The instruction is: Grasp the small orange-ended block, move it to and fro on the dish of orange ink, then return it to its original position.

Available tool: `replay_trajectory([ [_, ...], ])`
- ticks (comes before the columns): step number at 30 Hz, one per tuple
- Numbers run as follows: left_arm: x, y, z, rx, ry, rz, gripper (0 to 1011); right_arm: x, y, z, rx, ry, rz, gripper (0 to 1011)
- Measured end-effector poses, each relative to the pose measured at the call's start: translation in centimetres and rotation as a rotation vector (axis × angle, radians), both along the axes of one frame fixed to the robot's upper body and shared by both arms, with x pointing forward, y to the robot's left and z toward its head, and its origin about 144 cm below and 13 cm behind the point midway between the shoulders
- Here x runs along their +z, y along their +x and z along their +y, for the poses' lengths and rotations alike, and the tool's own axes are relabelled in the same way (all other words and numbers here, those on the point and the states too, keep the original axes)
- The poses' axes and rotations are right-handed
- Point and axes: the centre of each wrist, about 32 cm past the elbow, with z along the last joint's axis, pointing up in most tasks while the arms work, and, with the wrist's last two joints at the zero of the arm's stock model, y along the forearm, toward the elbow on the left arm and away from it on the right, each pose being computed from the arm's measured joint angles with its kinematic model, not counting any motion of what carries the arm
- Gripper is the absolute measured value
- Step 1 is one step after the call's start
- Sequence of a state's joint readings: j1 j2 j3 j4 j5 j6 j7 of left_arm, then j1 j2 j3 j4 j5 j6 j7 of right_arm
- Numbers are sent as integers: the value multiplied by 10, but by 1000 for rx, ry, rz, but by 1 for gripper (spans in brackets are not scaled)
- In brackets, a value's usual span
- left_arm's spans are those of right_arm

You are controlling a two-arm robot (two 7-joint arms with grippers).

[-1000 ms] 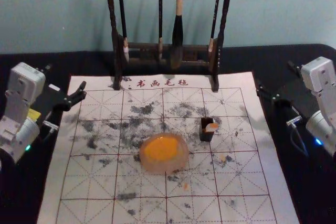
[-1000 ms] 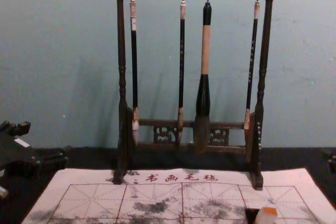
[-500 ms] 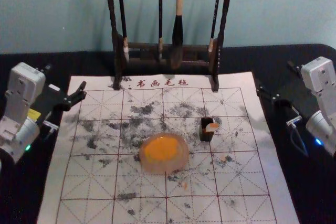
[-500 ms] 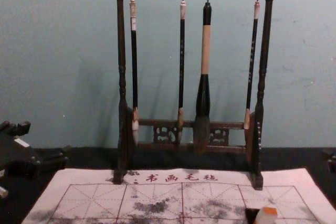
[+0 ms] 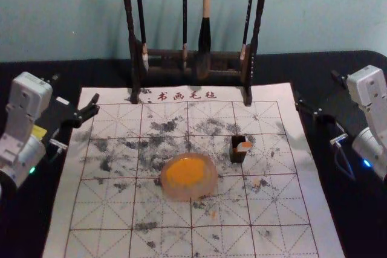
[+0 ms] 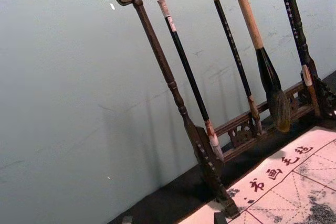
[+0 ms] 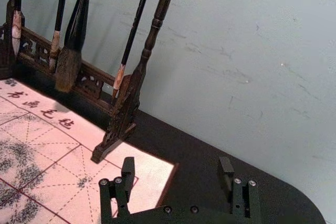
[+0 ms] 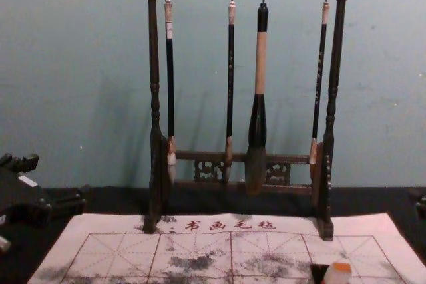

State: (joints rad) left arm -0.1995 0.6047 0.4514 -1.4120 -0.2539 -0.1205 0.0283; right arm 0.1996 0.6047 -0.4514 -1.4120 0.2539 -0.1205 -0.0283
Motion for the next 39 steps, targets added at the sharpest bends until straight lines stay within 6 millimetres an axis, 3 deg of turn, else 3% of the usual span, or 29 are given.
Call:
replay_trajectory([
  [15,0,0,0,0,0,0,1001,3,-3,-5,60,24,4,1002],
  [30,0,0,0,0,0,0,1001,10,-18,-35,475,70,70,1002],
  [39,0,0,0,0,0,0,1001,10,-7,-44,697,62,102,1002],
])
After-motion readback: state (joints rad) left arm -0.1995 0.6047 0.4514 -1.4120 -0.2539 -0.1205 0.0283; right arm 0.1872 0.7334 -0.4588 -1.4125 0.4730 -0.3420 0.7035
